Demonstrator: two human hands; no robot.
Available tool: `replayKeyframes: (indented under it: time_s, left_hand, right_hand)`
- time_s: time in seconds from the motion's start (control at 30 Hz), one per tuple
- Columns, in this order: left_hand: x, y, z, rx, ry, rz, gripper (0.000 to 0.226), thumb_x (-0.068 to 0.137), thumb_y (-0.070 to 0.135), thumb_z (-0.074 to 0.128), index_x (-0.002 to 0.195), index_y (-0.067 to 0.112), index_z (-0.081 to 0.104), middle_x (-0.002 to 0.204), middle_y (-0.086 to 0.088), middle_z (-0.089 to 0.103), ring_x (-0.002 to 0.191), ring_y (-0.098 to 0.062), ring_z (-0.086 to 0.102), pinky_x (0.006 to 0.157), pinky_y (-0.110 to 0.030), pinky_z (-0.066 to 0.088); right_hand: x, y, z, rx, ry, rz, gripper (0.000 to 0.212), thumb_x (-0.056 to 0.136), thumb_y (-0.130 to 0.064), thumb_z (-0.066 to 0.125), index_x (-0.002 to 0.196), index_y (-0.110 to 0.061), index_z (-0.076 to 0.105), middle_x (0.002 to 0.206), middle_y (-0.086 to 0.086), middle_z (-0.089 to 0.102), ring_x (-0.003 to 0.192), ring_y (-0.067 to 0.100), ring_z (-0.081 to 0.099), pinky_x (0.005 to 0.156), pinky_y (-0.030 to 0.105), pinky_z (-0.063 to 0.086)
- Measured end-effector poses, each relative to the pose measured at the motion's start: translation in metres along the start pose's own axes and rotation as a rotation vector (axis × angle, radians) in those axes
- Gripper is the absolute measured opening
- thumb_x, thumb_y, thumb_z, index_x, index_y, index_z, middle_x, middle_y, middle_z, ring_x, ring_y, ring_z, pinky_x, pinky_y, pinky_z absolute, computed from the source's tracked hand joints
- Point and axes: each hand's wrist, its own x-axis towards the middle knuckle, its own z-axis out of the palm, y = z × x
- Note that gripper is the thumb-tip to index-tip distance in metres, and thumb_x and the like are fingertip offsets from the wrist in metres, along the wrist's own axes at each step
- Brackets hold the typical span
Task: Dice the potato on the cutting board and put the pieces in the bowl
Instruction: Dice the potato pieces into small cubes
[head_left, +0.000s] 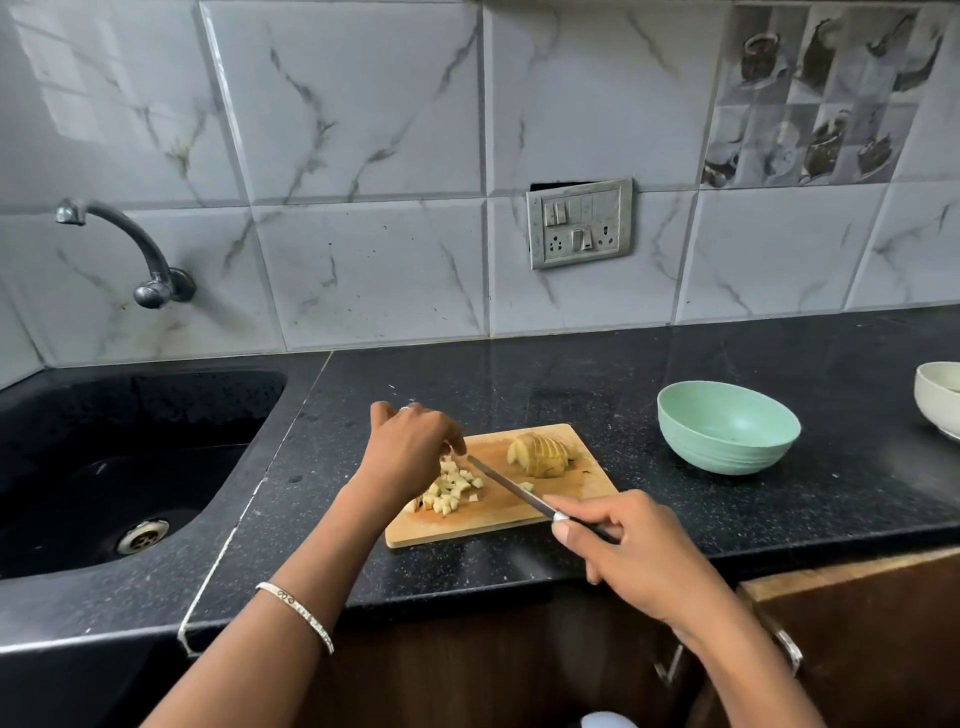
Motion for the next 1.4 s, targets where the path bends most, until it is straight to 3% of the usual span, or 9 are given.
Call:
replayKeyframes:
  time_s: [0.1, 0.17, 0.27, 0.53, 0.67, 0.87, 1.0, 1.2, 1.4]
  left_hand:
    - [0.000, -0.001, 0.002, 0.000, 0.008, -0.030, 0.018, 0.097, 0.033, 0.056, 0.107, 0.037, 0.070, 0.105, 0.012, 0.070, 0.109, -0.015, 0.058, 0.090, -0.040, 0.028]
    - [-0.002, 0.007, 0.003, -0.027, 0.014, -0.046, 0.025, 0.093, 0.051, 0.056, 0.104, 0.035, 0.072, 0.104, 0.011, 0.071, 0.110, -0.016, 0.057, 0.091, -0.040, 0.029]
    - [-0.006, 0.025, 0.008, -0.087, 0.072, -0.022, 0.026, 0.090, 0.055, 0.058, 0.099, 0.035, 0.073, 0.098, 0.012, 0.071, 0.109, -0.015, 0.055, 0.091, -0.040, 0.030]
    - [-0.006, 0.059, 0.025, -0.230, -0.041, 0.101, 0.023, 0.087, 0.051, 0.062, 0.107, 0.041, 0.069, 0.100, 0.017, 0.068, 0.109, -0.011, 0.052, 0.092, -0.039, 0.034]
    - [-0.013, 0.049, 0.027, -0.130, -0.004, 0.134, 0.019, 0.091, 0.047, 0.057, 0.102, 0.038, 0.070, 0.100, 0.017, 0.067, 0.108, -0.011, 0.051, 0.092, -0.039, 0.028]
    - [-0.015, 0.010, 0.023, -0.029, 0.022, 0.015, 0.023, 0.089, 0.051, 0.056, 0.097, 0.037, 0.072, 0.103, 0.015, 0.068, 0.108, -0.012, 0.053, 0.088, -0.038, 0.029]
    - [-0.012, 0.007, 0.023, -0.055, 0.096, -0.050, 0.039, 0.091, 0.064, 0.049, 0.091, 0.034, 0.074, 0.094, 0.013, 0.071, 0.103, -0.013, 0.056, 0.085, -0.037, 0.031]
    - [0.007, 0.035, 0.019, -0.240, 0.130, -0.099, 0.018, 0.094, 0.040, 0.057, 0.103, 0.034, 0.070, 0.098, 0.014, 0.073, 0.104, -0.013, 0.062, 0.089, -0.039, 0.031]
    - [0.023, 0.054, 0.030, -0.300, 0.001, -0.183, 0.019, 0.089, 0.041, 0.065, 0.105, 0.033, 0.073, 0.099, 0.012, 0.073, 0.104, -0.016, 0.062, 0.094, -0.043, 0.030]
  right_hand:
    - [-0.003, 0.008, -0.015, 0.080, 0.047, 0.025, 0.026, 0.096, -0.030, 0.067, 0.118, -0.043, 0.070, 0.054, -0.020, 0.064, 0.062, 0.003, 0.067, 0.066, 0.005, 0.043]
    - [-0.002, 0.013, -0.018, 0.190, 0.089, 0.057, 0.026, 0.098, -0.028, 0.065, 0.121, -0.038, 0.071, 0.053, -0.009, 0.062, 0.045, 0.000, 0.053, 0.049, 0.006, 0.037]
    - [-0.001, 0.017, -0.015, 0.349, 0.072, 0.129, 0.025, 0.098, -0.027, 0.065, 0.120, -0.036, 0.072, 0.057, 0.003, 0.058, 0.038, 0.003, 0.037, 0.037, 0.015, 0.028]
    - [-0.004, 0.018, -0.011, 0.426, 0.102, 0.109, 0.025, 0.099, -0.026, 0.064, 0.121, -0.035, 0.071, 0.061, 0.008, 0.057, 0.040, 0.007, 0.035, 0.036, 0.018, 0.027]
    - [-0.008, 0.022, -0.012, 0.468, 0.100, 0.116, 0.026, 0.098, -0.026, 0.065, 0.122, -0.035, 0.071, 0.061, 0.008, 0.056, 0.040, 0.008, 0.033, 0.036, 0.018, 0.026]
    - [-0.005, 0.023, -0.009, 0.464, 0.134, 0.117, 0.026, 0.098, -0.025, 0.065, 0.122, -0.032, 0.071, 0.061, 0.008, 0.056, 0.040, 0.008, 0.035, 0.036, 0.019, 0.027]
    - [-0.005, 0.020, -0.006, 0.489, 0.158, 0.085, 0.025, 0.098, -0.024, 0.065, 0.121, -0.033, 0.072, 0.060, 0.009, 0.055, 0.040, 0.007, 0.036, 0.037, 0.018, 0.028]
    - [-0.006, 0.020, -0.005, 0.505, 0.194, 0.089, 0.026, 0.098, -0.025, 0.065, 0.122, -0.033, 0.071, 0.060, 0.008, 0.055, 0.041, 0.008, 0.035, 0.037, 0.019, 0.027]
    - [-0.006, 0.018, -0.005, 0.461, 0.190, 0.075, 0.027, 0.097, -0.027, 0.066, 0.123, -0.033, 0.070, 0.059, 0.004, 0.057, 0.041, 0.002, 0.041, 0.040, 0.013, 0.030]
